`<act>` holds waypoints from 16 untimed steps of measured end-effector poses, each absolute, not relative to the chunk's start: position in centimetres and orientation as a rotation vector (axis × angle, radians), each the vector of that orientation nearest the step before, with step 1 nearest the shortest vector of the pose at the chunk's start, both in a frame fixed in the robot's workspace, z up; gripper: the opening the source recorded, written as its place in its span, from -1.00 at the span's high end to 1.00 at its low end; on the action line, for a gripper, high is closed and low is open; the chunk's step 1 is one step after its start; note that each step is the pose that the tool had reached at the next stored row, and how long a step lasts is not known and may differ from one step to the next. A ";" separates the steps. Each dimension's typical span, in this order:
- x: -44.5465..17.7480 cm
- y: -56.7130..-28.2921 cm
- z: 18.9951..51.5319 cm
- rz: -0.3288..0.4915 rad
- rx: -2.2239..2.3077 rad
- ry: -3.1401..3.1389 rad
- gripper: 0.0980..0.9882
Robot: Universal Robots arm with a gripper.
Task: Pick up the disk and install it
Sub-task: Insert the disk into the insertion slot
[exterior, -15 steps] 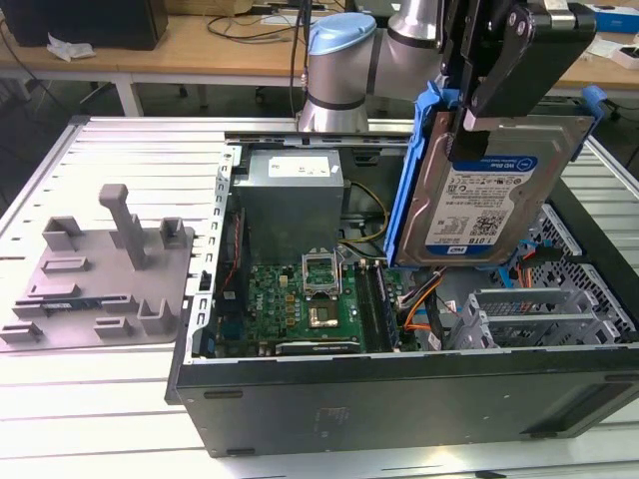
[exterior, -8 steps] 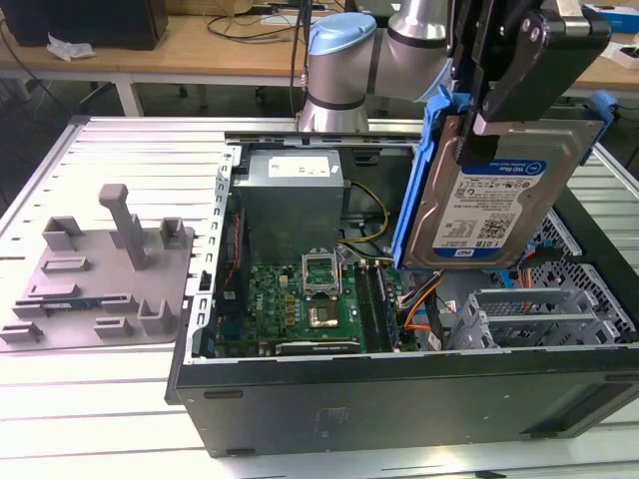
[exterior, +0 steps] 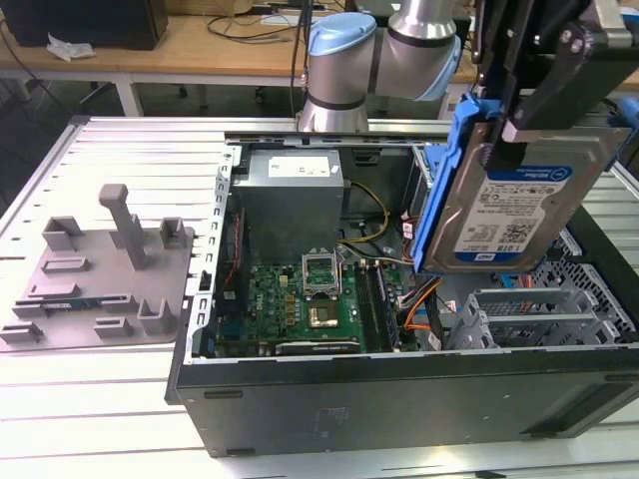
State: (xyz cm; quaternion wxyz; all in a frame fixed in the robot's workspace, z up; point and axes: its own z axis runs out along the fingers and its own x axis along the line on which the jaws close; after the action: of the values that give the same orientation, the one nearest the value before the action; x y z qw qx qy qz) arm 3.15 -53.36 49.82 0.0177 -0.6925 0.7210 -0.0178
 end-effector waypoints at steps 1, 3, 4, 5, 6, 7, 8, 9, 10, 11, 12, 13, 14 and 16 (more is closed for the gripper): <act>3.5 -53.4 49.8 -0.056 -2.151 2.240 0.39; 4.4 -53.4 49.8 -0.056 -2.151 2.241 0.39; 4.7 -53.4 49.8 -0.056 -2.151 2.240 0.39; 5.3 -53.4 49.7 -0.056 -2.151 2.241 0.39; 5.7 -53.4 49.7 -0.056 -2.151 2.241 0.39; 6.7 -53.4 49.7 -0.056 -2.151 2.240 0.39; 7.5 -53.4 49.7 -0.055 -2.151 2.241 0.39; 8.2 -53.4 49.7 -0.056 -2.151 2.240 0.39; 8.6 -53.4 49.6 -0.055 -2.151 2.240 0.39; 8.9 -53.4 49.6 -0.055 -2.151 2.241 0.39; 9.2 -53.4 49.5 -0.056 -2.151 2.241 0.39; 9.3 -53.4 49.3 -0.056 -2.151 2.241 0.39; 9.3 -53.4 49.2 -0.056 -2.151 2.241 0.39; 9.4 -53.4 49.1 -0.056 -2.151 2.240 0.39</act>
State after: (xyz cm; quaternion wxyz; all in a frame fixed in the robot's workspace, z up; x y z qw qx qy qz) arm 9.39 -53.42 49.12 0.0176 -0.6923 0.7211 -0.0179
